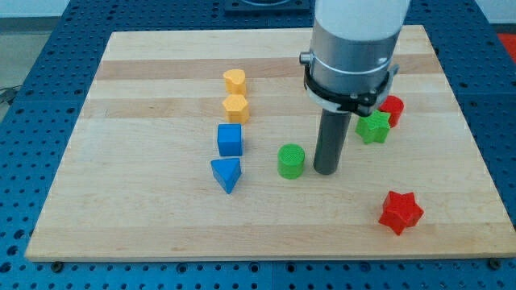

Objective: Place the green circle to the right of blue triangle

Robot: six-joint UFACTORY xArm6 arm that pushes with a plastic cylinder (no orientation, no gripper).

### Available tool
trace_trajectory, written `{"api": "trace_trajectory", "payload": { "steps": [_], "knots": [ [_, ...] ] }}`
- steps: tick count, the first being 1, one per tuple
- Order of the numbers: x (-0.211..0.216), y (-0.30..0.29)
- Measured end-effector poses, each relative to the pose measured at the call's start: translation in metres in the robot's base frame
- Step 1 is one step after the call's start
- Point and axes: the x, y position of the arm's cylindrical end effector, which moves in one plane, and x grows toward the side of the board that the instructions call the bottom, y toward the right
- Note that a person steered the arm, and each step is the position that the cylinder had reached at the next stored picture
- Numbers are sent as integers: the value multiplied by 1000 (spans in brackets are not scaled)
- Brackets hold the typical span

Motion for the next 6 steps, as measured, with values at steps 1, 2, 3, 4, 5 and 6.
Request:
{"api": "trace_trajectory", "payload": {
  "steps": [1, 2, 3, 4, 5, 6],
  "knots": [
    [-14, -25],
    [0, -33],
    [9, -34],
    [9, -34],
    [23, -41],
    [25, -41]
  ]
}}
